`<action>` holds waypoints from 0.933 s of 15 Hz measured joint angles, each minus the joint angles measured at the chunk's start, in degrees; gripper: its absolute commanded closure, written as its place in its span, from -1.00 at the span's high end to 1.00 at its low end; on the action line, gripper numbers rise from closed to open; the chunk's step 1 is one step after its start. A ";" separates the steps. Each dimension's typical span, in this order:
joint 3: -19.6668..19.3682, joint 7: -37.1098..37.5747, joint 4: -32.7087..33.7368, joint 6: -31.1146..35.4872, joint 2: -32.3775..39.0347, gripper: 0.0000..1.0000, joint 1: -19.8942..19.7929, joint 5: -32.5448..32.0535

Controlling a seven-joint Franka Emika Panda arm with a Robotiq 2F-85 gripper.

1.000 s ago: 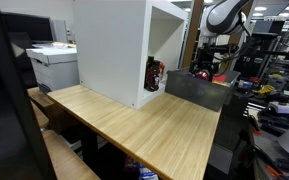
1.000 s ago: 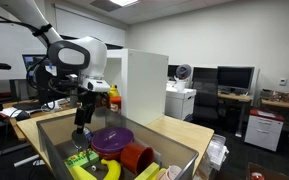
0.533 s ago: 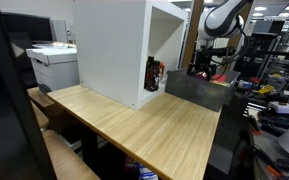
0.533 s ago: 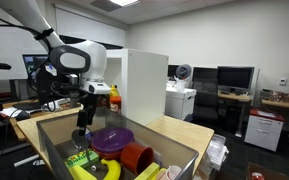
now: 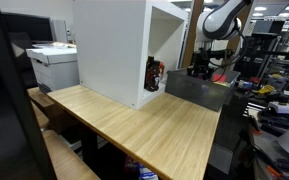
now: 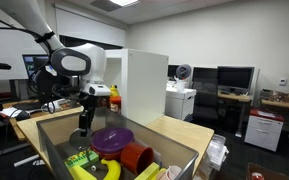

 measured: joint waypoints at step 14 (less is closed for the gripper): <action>-0.02 -1.43 -1.21 -0.08 -2.79 -0.75 0.22 -0.11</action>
